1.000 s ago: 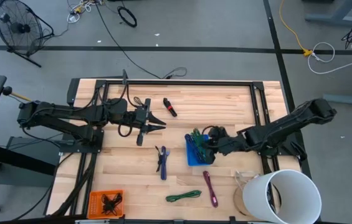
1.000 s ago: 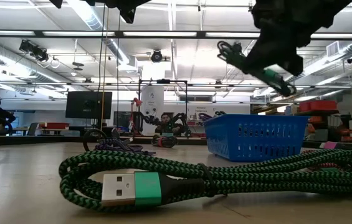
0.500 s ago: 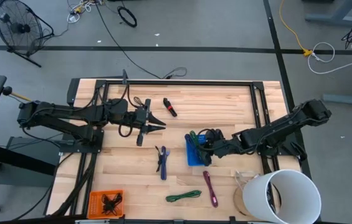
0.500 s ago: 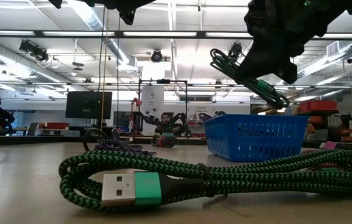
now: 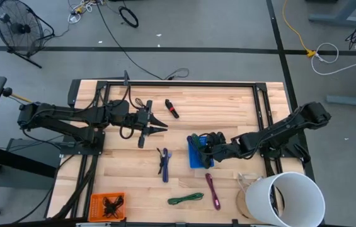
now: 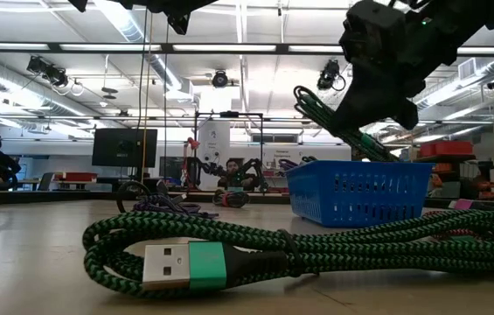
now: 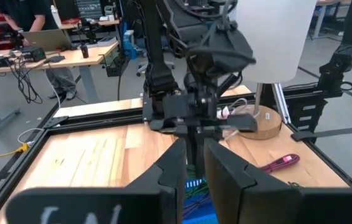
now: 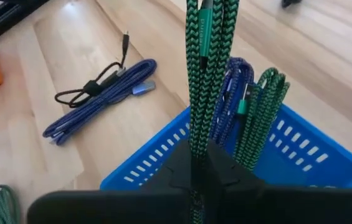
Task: Pick & Place USB Port
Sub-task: Put the black and green charger cable into the blue bin, then put the black charger cable into the orange bin
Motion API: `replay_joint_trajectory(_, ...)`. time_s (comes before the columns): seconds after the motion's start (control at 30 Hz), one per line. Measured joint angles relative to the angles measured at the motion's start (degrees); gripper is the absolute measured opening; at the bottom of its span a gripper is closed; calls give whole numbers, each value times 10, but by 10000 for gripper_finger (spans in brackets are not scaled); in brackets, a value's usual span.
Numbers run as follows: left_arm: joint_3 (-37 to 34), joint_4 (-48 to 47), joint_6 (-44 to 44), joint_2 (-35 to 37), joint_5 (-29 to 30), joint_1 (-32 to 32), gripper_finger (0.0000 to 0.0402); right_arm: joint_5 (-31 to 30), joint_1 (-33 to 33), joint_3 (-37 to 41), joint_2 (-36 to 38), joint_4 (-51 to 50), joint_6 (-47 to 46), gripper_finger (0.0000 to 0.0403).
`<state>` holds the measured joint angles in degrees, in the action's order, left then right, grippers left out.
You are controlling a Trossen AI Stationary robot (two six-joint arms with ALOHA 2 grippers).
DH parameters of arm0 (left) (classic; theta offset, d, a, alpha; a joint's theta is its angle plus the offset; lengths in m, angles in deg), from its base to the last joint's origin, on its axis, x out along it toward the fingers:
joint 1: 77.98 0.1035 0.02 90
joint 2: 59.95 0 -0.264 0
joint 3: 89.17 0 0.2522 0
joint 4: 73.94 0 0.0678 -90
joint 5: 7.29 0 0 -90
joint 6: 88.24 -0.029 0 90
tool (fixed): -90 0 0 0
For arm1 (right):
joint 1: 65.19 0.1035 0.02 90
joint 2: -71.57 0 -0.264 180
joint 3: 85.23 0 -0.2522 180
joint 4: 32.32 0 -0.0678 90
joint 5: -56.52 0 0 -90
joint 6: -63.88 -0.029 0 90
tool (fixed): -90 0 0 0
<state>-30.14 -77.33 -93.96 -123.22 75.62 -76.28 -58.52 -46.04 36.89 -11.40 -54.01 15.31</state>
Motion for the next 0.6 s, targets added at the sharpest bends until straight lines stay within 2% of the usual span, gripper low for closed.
replay_joint_trajectory(0.27, 0, -1, 0, 0, 0, 0, 62, 3, -6, 0, -22, 20, -5, 15)
replay_joint_trajectory(0.6, 0, -3, 0, 0, 0, 0, 62, 0, -6, 0, -22, 20, -4, 110)
